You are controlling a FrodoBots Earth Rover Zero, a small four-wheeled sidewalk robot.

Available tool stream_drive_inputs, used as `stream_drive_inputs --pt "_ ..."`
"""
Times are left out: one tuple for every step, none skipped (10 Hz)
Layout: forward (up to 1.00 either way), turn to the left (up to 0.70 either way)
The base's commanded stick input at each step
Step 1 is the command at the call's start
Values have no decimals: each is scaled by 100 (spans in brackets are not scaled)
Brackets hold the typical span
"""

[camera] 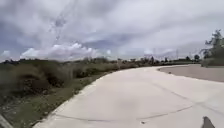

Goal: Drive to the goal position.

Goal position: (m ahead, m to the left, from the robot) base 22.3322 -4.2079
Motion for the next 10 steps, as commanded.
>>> stream_drive_inputs --pt "85 -34" --pt "85 -34" --pt "85 0" --pt "85 0" --pt "85 0" --pt "85 0" --pt "85 0" --pt "85 0" --pt "85 0" --pt "85 0"
